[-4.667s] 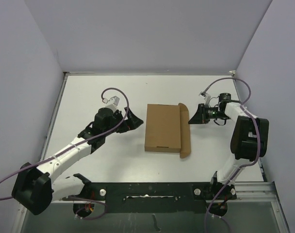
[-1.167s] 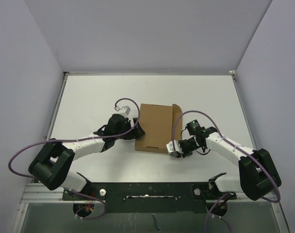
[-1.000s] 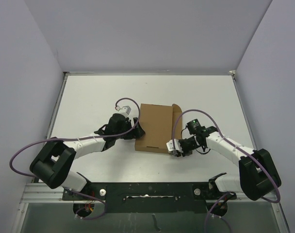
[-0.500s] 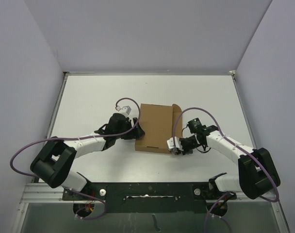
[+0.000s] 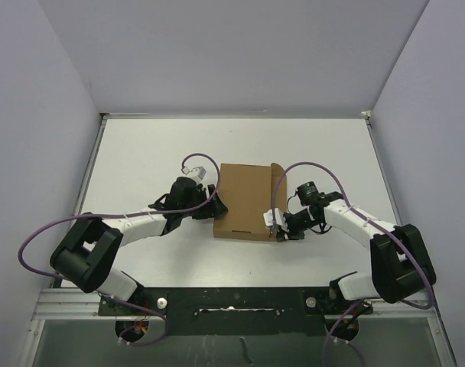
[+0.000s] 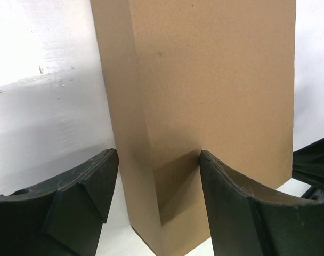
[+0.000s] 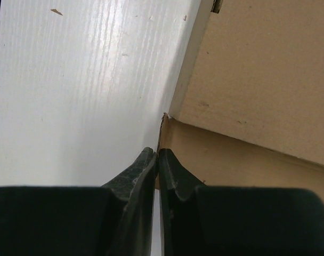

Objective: Fold the paper box

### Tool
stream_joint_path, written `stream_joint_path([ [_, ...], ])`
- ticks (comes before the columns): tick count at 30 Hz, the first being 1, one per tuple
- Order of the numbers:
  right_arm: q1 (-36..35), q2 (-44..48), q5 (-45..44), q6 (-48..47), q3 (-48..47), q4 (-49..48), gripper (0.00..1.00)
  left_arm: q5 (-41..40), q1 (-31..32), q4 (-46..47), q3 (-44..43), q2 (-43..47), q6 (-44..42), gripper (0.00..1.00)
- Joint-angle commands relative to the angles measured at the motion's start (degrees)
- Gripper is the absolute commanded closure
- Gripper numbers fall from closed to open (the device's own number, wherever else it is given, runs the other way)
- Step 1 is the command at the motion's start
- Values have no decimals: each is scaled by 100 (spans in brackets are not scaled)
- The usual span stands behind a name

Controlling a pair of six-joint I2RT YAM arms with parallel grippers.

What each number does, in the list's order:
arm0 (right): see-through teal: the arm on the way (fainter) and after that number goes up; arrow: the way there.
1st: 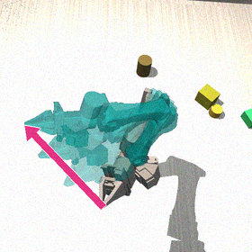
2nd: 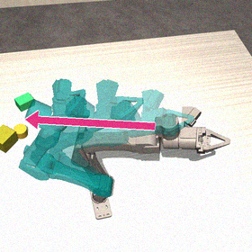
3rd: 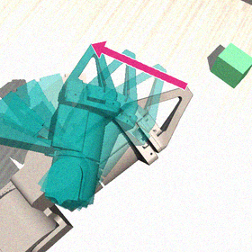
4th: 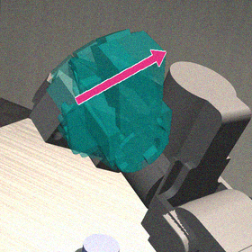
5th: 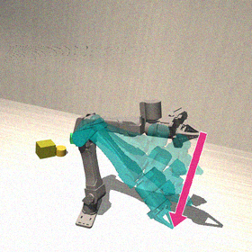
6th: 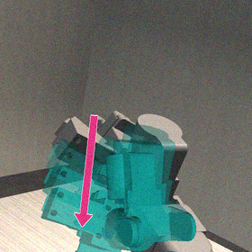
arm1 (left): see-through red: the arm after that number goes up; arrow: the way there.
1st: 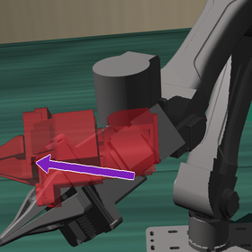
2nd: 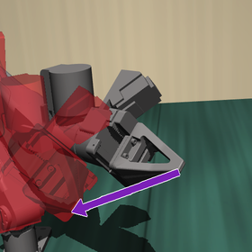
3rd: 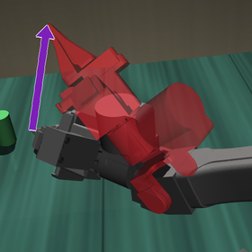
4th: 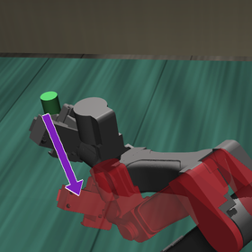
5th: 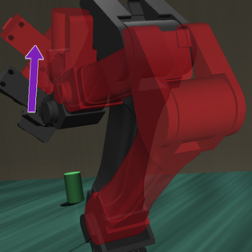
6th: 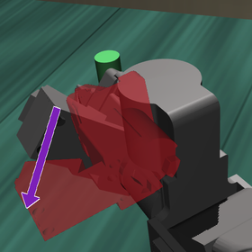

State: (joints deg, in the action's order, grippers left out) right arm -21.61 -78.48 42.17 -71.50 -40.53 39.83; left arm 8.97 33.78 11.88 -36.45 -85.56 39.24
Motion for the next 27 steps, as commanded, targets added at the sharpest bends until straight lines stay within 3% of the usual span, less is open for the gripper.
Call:
stream_joint_path([
  [1,124,-95,126,91,-200,177,93,25,-97,146,-122,-152,13,40],
  [27,80,-425,195,1036,-540,77,97,304,-124,160,-229,-290,31,44],
])
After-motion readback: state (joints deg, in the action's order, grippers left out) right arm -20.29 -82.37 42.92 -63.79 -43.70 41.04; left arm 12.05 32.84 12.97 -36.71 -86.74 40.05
